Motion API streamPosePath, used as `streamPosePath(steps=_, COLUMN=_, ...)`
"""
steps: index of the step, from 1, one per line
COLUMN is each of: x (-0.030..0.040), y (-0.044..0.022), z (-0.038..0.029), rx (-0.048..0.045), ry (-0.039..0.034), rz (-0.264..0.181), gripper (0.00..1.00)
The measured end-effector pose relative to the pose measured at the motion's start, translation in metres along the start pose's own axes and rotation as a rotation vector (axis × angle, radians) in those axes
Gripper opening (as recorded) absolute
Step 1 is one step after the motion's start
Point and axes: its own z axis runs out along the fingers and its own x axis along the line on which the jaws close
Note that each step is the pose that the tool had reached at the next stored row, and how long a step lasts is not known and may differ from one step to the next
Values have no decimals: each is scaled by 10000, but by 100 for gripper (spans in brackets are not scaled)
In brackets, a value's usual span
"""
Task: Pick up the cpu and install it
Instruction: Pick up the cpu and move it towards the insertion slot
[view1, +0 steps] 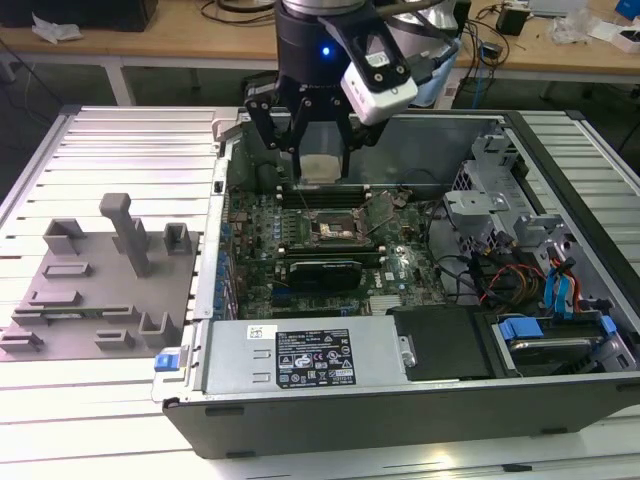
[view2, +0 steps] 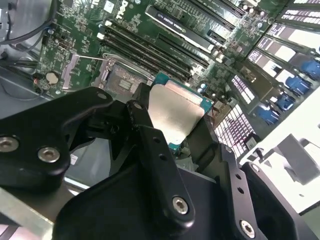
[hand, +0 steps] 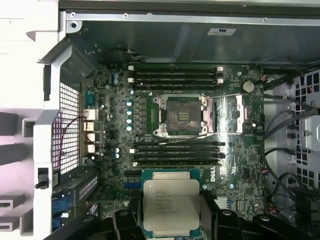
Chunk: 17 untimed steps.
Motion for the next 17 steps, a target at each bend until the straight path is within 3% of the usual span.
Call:
streamPosePath(steps=6, x=-10, y=34, z=141, rx=2, ry=54, rz=3, gripper=55)
streamPosePath(steps=7, x=-11, y=47, z=202, rx=0, ry=73, rz=2, gripper=55)
streamPosePath(steps=17, x=-50, y=104, z=413, rx=3, ry=182, rz=7, gripper=55)
